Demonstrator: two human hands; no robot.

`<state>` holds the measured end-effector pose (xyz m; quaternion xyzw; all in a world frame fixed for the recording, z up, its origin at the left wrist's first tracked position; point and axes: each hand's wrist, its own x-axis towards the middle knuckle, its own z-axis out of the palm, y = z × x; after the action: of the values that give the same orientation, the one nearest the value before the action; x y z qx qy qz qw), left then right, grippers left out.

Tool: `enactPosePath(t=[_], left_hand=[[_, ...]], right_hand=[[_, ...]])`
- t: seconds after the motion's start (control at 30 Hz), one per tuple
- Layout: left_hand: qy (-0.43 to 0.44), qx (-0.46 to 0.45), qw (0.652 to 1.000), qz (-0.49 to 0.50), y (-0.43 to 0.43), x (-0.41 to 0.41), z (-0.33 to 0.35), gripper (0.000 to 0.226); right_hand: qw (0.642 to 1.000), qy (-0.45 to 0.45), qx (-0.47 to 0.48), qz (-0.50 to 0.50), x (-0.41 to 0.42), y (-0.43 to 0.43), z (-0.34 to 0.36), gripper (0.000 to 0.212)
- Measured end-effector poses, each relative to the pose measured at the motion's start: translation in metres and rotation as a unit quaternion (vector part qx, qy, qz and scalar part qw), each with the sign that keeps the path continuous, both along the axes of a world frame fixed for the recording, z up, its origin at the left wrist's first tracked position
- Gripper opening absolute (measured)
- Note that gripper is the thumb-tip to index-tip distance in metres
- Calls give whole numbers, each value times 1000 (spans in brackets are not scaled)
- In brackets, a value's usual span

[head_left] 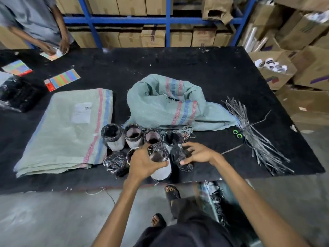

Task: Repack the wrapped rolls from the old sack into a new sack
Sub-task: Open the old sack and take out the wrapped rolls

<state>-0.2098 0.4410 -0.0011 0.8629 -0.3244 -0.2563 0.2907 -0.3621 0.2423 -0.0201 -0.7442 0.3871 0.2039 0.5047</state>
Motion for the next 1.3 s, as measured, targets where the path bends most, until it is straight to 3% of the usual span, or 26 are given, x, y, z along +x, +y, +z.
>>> enactPosePath(t=[0.13,0.27,0.4,0.53,0.87,0.97,1.03,1.1,1.17,1.3], left_hand=[[-33,0,999,17,-3,-9,-23,100],[-61,34,997,14,-13,-15,-37,99],[-63,66,996,10,-18,-20,-52,94],[-58,45,997,19,-18,-22,-66,98],[0,84,996,34,-19,-1,-69,107],[-38,132,991,-2,-19,-2,-56,114],[-44,128,990,-29,-22,5,-38,104],[-44,93,992,-66,-35,21,-15,78],[-64,55,991,-106,-58,43,8,58],[-97,4,986,-134,-126,87,35,41]], right_hand=[[973,25,-223,60,-1,8,-47,100],[944,28,-311,108,-1,21,-73,101],[938,6,-324,125,1,34,-99,100],[932,-44,-346,98,10,42,-114,82],[954,-87,-266,108,3,24,-124,85],[955,-94,-252,126,-1,9,-102,71],[949,-120,-272,103,3,-6,-79,46],[939,-163,-297,49,12,-26,-53,24],[923,-212,-320,-4,28,-48,-24,16],[898,-289,-323,-78,71,-101,19,17]])
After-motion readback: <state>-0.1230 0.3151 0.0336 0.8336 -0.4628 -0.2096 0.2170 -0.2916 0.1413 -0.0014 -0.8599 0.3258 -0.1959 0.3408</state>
